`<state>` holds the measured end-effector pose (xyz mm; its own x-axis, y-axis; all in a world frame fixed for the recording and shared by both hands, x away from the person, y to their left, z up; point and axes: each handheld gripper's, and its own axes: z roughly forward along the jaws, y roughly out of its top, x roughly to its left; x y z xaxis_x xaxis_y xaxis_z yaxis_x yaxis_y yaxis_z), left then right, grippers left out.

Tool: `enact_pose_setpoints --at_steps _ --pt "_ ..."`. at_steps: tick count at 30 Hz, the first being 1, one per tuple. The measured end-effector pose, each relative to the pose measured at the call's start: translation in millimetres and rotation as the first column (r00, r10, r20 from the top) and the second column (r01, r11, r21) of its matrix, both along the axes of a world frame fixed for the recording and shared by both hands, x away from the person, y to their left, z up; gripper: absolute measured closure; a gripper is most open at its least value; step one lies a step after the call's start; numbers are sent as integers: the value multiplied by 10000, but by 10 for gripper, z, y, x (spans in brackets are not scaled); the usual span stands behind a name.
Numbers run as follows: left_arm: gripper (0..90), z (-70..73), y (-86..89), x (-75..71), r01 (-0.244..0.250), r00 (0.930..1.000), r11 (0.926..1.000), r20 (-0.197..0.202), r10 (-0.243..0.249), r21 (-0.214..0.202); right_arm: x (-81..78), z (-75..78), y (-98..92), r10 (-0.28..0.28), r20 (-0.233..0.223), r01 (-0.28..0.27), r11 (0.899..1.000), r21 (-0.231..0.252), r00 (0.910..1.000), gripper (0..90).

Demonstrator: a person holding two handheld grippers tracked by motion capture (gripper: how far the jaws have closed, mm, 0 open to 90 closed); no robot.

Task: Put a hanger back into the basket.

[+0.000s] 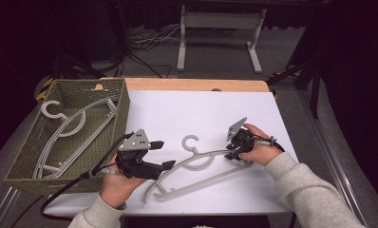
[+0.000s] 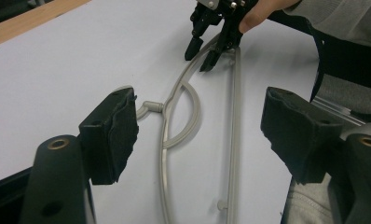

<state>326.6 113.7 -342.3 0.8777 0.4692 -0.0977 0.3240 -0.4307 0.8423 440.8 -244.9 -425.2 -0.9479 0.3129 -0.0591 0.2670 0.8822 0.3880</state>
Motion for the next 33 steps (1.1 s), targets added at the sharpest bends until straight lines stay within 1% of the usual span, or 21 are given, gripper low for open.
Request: enact_pose_setpoints --at_steps 3,5,6,7,8,9,11,14,16,17,18,20,24,25,27,28,30,31,32,33 --pt "278 2 3 6 26 10000 10000 -5 -26 7 5 11 7 345 266 -342 9993 -132 9990 682" --pt "278 1 5 12 40 10000 10000 -12 -40 -7 -4 9 10 443 211 -440 9989 -146 9988 746" --pt "278 0 5 14 45 10000 10000 -17 -45 2 -16 12 11 593 202 -590 9981 -158 9980 782" --pt "278 -3 5 13 48 10000 10000 -39 -48 12 -30 12 13 619 132 -617 9979 -202 9980 785" --pt "277 -5 3 13 46 10000 10000 -35 -46 25 -30 13 13 825 285 -819 9964 -225 9962 789" --pt "277 -7 1 13 57 10000 10000 -43 -57 26 -44 13 13 820 265 -813 9963 -266 9963 792" --pt "277 -11 -4 16 55 10000 10000 -46 -55 10 -57 18 12 988 248 -980 9946 -340 9948 801" --pt "277 -19 -5 21 70 10000 10000 -70 -69 50 -83 21 27 1366 408 -1346 9897 -496 9898 816" --pt "276 -24 -9 24 65 9999 9999 -77 -64 80 -110 23 40 1634 606 -1595 9852 -632 9847 825" --pt "275 -26 -10 31 76 9999 9999 -84 -75 111 -121 24 43 1750 627 -1707 9830 -676 9826 829" --pt "275 -26 -11 36 96 9999 9999 -131 -95 76 -136 29 42 1815 580 -1777 9820 -641 9817 831" --pt "275 -24 -12 43 116 9998 9999 -185 -115 51 -155 49 31 1877 707 -1839 9813 -564 9797 832" --pt "275 -20 -7 69 110 9997 9999 -217 -108 58 -185 130 -10 2000 1088 -1978 9798 -312 9737 833" --pt "275 -19 -4 77 112 9997 9999 -232 -110 57 -200 156 -21 2065 1252 -2044 9785 -293 9704 833" --pt "275 -14 1 104 80 9995 10000 -309 -81 -22 -235 189 -30 2008 1463 -1994 9796 -247 9686 833" --pt "275 -11 4 114 108 9992 9999 -380 -109 -34 -264 226 -39 2075 1678 -2079 9780 -155 9637 833" --pt "275 -14 2 160 131 9986 9999 -511 -134 -63 -296 277 -49 2129 1921 -2168 9762 -9 9580 834" --pt "275 -17 0 180 153 9980 9999 -619 -157 -73 -321 319 -54 2131 2124 -2202 9754 100 9537 833" --pt "275 -18 -1 199 172 9973 9998 -718 -178 -90 -341 357 -57 2083 2222 -2179 9758 193 9525 834" --pt "275 -18 -1 219 197 9968 9998 -777 -203 -86 -351 400 -61 2160 2412 -2278 9735 218 9461 833"
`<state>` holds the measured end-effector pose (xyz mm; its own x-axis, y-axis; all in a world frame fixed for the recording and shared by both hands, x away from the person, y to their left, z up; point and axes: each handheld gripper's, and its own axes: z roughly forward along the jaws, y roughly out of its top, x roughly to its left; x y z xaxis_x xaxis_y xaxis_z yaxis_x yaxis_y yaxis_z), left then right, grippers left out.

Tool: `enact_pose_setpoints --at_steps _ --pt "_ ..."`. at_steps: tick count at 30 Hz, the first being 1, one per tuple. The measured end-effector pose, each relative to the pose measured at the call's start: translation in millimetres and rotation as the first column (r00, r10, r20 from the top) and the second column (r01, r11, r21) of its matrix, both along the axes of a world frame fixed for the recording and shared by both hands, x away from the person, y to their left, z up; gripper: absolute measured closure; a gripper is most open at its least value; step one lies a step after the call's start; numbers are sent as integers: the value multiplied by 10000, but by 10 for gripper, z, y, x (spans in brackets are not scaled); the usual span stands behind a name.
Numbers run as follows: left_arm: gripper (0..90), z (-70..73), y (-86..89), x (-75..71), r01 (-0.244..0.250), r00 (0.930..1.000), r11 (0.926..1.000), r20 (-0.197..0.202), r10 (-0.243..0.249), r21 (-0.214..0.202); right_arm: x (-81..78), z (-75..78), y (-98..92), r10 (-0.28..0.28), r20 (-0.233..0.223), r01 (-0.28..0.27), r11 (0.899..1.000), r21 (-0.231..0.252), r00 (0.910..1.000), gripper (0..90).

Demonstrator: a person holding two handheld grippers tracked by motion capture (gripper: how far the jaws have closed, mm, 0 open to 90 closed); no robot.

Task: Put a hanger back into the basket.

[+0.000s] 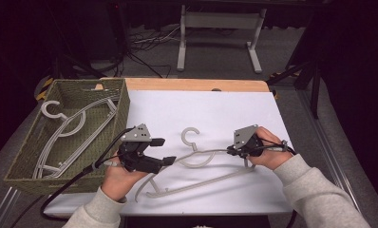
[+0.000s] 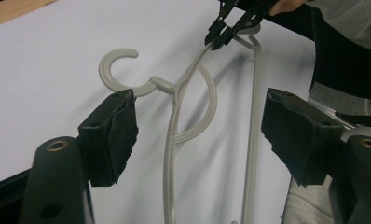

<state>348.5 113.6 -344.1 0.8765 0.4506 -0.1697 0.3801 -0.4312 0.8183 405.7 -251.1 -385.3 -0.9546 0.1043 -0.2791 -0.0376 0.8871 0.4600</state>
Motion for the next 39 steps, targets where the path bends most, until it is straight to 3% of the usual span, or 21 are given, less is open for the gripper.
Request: enact_pose_setpoints --at_steps 7,20,22,23,25,27,34,39 --pt "278 -18 -11 134 120 9984 9999 -550 -122 -30 -94 240 -9 231 745 -253 9993 280 9970 833" --pt "332 -67 -77 236 430 9905 9991 -1309 -418 64 -211 442 78 612 1740 -689 9969 385 9828 833" --pt "331 -60 -147 227 544 9912 9970 -1234 -472 555 -231 477 99 613 1925 -716 9963 465 9794 832" --pt "333 -56 -176 217 610 9913 9963 -1206 -534 604 -234 496 110 678 1960 -789 9957 492 9783 832" --pt "349 -49 -206 223 860 9863 9959 -1434 -814 266 -245 520 127 756 2127 -869 9952 443 9742 832" --pt "359 -53 -229 229 788 9888 9956 -1307 -717 497 -251 536 138 801 2224 -928 9946 474 9717 832" --pt "460 -97 -287 264 979 9835 9925 -1593 -852 734 -269 572 139 815 2615 -974 9941 486 9618 832" --pt "594 -117 -302 282 1257 9774 9893 -1800 -1107 745 -280 581 133 804 2802 -990 9937 528 9566 832"
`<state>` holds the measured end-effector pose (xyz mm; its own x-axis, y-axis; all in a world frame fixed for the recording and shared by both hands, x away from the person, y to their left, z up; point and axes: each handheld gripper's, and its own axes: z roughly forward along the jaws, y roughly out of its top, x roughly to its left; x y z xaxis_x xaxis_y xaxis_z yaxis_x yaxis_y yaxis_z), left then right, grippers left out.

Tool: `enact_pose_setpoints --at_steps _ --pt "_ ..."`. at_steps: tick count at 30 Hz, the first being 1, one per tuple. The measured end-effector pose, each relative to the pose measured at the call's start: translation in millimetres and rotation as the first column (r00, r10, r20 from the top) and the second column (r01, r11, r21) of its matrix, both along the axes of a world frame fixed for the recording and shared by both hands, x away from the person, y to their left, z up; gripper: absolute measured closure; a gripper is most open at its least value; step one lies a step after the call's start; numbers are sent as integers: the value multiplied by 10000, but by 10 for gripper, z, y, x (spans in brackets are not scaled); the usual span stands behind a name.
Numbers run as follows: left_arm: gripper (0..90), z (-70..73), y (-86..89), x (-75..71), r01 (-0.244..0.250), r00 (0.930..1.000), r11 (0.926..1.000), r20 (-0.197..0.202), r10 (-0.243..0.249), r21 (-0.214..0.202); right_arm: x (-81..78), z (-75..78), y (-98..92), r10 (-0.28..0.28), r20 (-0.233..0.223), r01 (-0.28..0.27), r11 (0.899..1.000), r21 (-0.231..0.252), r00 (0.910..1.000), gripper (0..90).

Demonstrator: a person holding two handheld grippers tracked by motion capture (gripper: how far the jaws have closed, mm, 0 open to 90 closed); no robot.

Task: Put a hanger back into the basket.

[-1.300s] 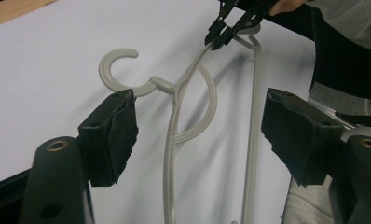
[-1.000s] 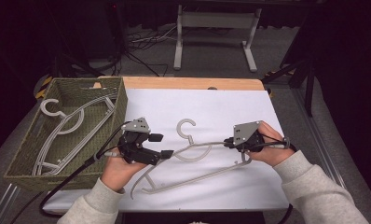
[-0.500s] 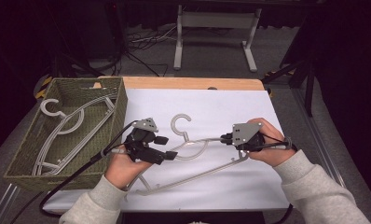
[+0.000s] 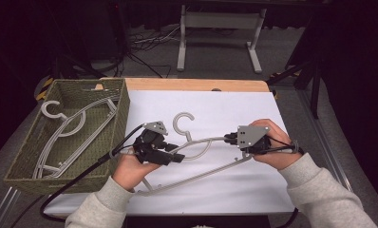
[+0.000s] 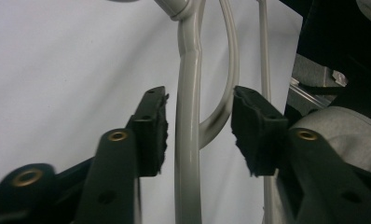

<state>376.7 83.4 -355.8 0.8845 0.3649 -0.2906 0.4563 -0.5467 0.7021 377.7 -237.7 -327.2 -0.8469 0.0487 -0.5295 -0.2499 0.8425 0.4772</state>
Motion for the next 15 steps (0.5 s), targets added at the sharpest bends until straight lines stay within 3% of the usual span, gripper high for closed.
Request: enact_pose_setpoints --at_steps 3,5,7,9,15 --pt "671 16 2 -9 121 9999 9999 5 -121 -4 8 -2 -4 47 87 -47 10000 -59 10000 829" --pt "769 37 13 -19 246 9996 9997 124 -245 -82 7 -7 -7 14 85 -13 9999 -101 10000 820" --pt "781 55 0 -43 226 9989 9996 408 -233 189 6 -17 -3 45 207 -42 9999 -146 9998 818" --pt "791 53 5 -43 362 9990 9993 256 -364 90 7 -23 -2 29 131 -28 9999 -131 9999 817" --pt "797 78 8 -92 353 9967 9992 727 -367 213 9 -22 -5 27 136 -28 9999 111 9999 809"
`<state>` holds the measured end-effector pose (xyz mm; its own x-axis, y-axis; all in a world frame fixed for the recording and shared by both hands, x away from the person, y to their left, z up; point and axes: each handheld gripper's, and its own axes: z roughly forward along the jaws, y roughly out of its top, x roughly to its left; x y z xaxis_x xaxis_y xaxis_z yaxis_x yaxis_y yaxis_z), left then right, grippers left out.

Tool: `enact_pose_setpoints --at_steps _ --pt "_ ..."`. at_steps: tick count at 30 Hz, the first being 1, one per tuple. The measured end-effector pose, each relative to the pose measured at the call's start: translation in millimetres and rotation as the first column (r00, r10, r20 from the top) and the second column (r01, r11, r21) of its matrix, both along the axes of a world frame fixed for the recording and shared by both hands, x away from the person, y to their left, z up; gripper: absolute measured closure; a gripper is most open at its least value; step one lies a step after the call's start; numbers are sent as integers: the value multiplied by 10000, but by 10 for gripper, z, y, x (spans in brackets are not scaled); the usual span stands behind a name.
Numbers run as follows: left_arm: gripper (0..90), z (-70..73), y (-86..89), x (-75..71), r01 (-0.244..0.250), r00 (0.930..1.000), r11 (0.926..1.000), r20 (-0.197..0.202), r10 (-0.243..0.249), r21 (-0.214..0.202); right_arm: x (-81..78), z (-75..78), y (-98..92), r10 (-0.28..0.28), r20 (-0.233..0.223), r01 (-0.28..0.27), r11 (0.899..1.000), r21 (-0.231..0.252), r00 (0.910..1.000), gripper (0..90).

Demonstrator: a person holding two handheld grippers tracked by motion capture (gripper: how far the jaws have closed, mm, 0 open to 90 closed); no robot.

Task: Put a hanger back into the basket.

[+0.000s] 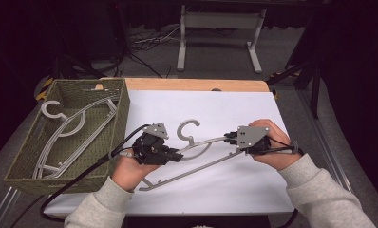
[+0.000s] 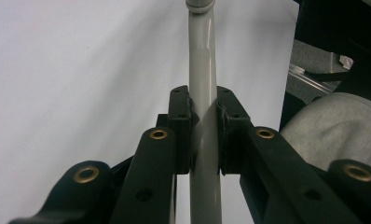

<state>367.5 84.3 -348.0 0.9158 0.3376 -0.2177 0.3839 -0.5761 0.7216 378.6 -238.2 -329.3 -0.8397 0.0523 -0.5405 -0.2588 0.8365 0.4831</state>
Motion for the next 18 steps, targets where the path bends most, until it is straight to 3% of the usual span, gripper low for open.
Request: enact_pose_setpoints --at_steps 4,5,6,8,10,11,13,15,16,18 --pt "799 63 30 -25 -51 9996 9999 290 55 -127 13 18 -31 -123 -539 152 9985 531 9985 780" --pt "799 81 44 -27 -111 9993 9999 350 115 -129 22 35 -58 -153 -841 230 9955 919 9963 716" --pt "799 124 91 -27 -334 9979 9994 557 337 -65 30 57 -102 -257 -1260 452 9870 1544 9917 634" --pt "799 172 142 -25 -550 9956 9984 749 557 -116 23 73 -146 -375 -1706 719 9770 2006 9846 566" --pt "799 224 184 -25 -631 9942 9979 862 643 -169 21 76 -190 -354 -1739 786 9655 2482 9841 446" --pt "799 256 212 -24 -691 9932 9974 929 707 -209 19 73 -213 -435 -1785 912 9590 2685 9830 429" --pt "799 314 269 -24 -824 9905 9963 1087 845 -233 9 63 -266 -709 -2222 1399 9396 3125 9724 368" --pt "799 347 307 -23 -961 9880 9950 1189 986 -263 0 52 -337 -1197 -2583 2129 9037 3716 9586 287" --pt "799 384 348 -22 -1027 9863 9943 1265 1055 -285 0 52 -337 -1197 -2583 2129 9037 3716 9586 287" --pt "799 446 417 -24 -1206 9817 9922 1446 1237 -301 -2 40 -404 -1317 -2685 2389 8757 4195 9542 237"
